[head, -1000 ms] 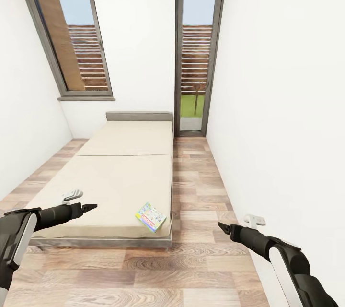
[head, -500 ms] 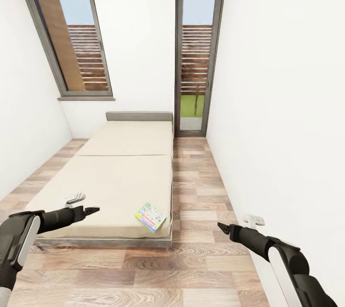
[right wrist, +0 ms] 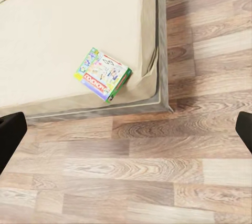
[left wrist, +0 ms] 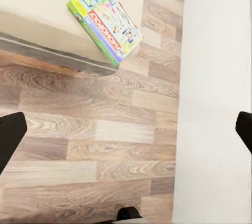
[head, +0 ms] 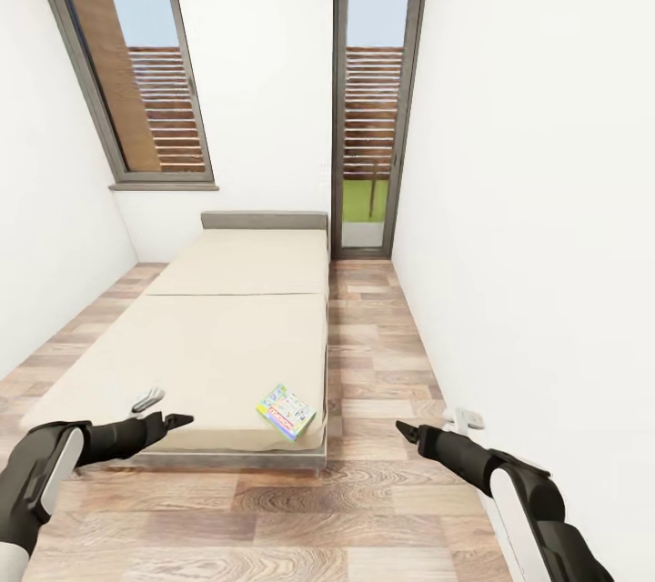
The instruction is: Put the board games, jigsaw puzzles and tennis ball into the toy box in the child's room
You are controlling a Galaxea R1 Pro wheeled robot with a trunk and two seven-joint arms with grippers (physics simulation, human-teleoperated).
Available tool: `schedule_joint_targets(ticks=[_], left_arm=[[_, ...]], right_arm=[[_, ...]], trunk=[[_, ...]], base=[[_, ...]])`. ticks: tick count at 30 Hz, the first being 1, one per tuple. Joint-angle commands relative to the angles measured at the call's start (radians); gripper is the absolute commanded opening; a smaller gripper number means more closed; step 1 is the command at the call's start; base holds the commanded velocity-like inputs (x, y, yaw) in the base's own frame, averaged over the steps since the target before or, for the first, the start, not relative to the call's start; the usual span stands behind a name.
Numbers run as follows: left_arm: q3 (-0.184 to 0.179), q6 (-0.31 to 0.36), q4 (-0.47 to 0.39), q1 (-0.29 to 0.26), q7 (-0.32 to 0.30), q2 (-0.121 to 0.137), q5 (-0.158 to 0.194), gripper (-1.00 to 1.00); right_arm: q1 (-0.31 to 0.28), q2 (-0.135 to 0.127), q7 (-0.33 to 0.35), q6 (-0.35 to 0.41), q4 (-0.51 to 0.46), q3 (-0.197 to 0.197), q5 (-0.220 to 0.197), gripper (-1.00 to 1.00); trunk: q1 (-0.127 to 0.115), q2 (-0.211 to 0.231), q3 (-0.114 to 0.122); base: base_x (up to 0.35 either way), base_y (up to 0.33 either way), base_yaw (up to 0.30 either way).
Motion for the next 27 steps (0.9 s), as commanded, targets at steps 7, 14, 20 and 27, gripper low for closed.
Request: schedule_joint_targets(ticks=[7,14,20,27], left_arm=[[0.003,0.001,0.060,-0.002,-0.001,0.000,0.067,1.00],[0.005,0.000,0.082,-0.002,0.000,-0.004,0.094,1.00],[0.005,0.000,0.088,-0.002,-0.001,-0.034,0.100,1.00],[0.005,0.001,0.089,-0.002,-0.001,-0.076,0.102,1.00]], right_arm=[[-0.001,0.009,0.005,0.004,0.001,0.017,0.001,1.00],[-0.001,0.010,0.023,0.007,-0.010,0.045,-0.013,1.00],[-0.001,0.011,0.058,0.009,-0.017,0.051,-0.073,1.00],[-0.002,-0.002,0.094,0.014,-0.019,0.046,-0.201,1.00]], trunk=[[0.027,-0.051,-0.024],[0.054,-0.100,-0.046],[0.077,-0.142,-0.065],[0.104,-0.191,-0.087]], base=[[0.000,0.000,0.000],[0.000,0.000,0.000],[0.000,0.000,0.000],[0.000,0.000,0.000]])
